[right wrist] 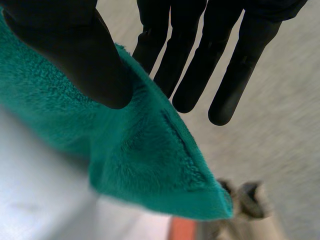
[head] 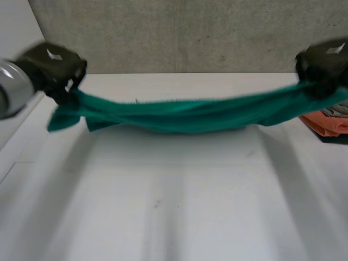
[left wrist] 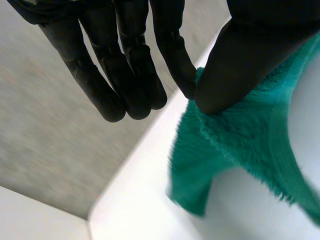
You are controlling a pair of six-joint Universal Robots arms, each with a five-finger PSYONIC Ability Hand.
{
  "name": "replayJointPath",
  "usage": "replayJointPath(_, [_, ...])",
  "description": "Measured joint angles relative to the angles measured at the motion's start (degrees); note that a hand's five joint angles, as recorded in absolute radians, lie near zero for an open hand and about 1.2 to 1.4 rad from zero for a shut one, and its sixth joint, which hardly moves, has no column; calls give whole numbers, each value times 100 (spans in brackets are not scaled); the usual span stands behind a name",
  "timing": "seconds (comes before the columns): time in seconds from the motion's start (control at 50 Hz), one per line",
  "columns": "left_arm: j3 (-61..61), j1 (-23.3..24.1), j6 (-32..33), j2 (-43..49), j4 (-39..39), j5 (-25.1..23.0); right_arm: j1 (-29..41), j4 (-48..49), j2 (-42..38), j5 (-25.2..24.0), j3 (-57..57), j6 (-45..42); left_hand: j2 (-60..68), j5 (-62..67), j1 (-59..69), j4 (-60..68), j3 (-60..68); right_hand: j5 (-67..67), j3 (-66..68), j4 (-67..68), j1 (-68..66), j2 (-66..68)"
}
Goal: Fold the laundry.
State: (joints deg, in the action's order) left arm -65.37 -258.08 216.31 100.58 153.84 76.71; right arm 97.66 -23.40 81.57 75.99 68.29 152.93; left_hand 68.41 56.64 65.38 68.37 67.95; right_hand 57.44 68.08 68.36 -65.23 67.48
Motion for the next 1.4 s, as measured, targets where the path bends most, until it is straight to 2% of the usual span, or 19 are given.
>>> replayJointPath(0.06, [35, -45, -185, -365, -65, -91, -49, -135, 263, -26, -204, 45, 0, 0, 0, 0, 0, 22, 0, 0, 0, 0])
replayJointPath(0.14, [160, -83, -288, -305, -156, -79, -69, -325, 265, -50, -371, 58, 0, 0, 0, 0, 0, 22, 0, 0, 0, 0])
replayJointPath(0.22, [521, -69, -222, 362, -323, 80, 24, -695, -200, -62, -677, -83, 0, 0, 0, 0, 0, 22, 0, 0, 0, 0])
replayJointPath(0.32, [1320, 25, -100, 1511, -409, 298, 233, -574, -906, 21, -979, -281, 0, 0, 0, 1, 1, 22, 0, 1, 0, 0])
replayJointPath(0.44, [3302, 161, -391, 2978, -82, 373, 609, 718, -1888, 571, -1725, -247, 10, 0, 0, 2, 10, 22, 2, 21, 0, 0])
replayJointPath(0.5, [4449, 226, -776, 3492, 377, 388, 751, 2062, -2207, 1075, -2191, 69, 11, 0, 0, 2, 10, 22, 17, 24, 0, 3])
replayJointPath(0.62, [5983, 279, -1709, 3636, 1784, 793, 844, 4494, -2295, 1691, -2580, 790, 14, 0, 0, 4, 19, 22, 17, 25, 0, 3])
replayJointPath(0.66, [6097, 277, -1844, 3571, 2003, 884, 853, 4777, -2274, 1723, -2605, 872, 14, 0, 0, 4, 19, 22, 17, 25, 0, 3])
replayJointPath(0.74, [5830, 290, -2009, 3322, 2252, 971, 909, 4943, -2193, 1567, -2611, 985, 14, 0, 0, 4, 19, 46, 17, 25, 0, 3])
replayJointPath(0.94, [3603, 184, -1804, 2970, 2287, 776, 970, 3625, -2214, 838, -1956, 906, 14, 0, 0, 4, 19, 46, 17, 25, 0, 3])
replayJointPath(1.06, [2077, 1, -1312, 3178, 2336, 642, 943, 3015, -2488, 448, -787, 645, 14, 0, 0, 5, 19, 46, 17, 24, 0, 3])
replayJointPath(1.24, [1059, -197, -194, 3763, 1966, 553, 922, 2733, -2943, 316, 514, -165, -33, -11, 0, -41, -19, 45, 17, 25, 0, 3])
replayJointPath(1.26, [1023, -220, -82, 3817, 1909, 530, 923, 2686, -2971, 318, 716, -310, -298, -184, -193, -308, -264, 46, 17, 25, 0, 3])
replayJointPath(1.3, [988, -260, 85, 3871, 1826, 474, 925, 2654, -2948, 323, 896, -412, -2030, -1767, -1919, -1949, -1892, 46, 18, 24, 0, 3])
replayJointPath(1.32, [972, -276, 130, 3873, 1800, 451, 925, 2645, -2920, 329, 980, -435, -2030, -1767, -1919, -1949, -1892, 45, 18, 24, 0, 3])
replayJointPath(1.34, [955, -295, 161, 3855, 1785, 430, 924, 2644, -2890, 334, 1031, -436, -3569, -3328, -3503, -3512, -3503, 46, 17, 25, 0, 3])
replayJointPath(1.4, [907, -335, 182, 3788, 1771, 397, 920, 2646, -2826, 346, 1112, -409, -4073, -3900, -3989, -4075, -3979, 46, 18, 25, 0, 3])
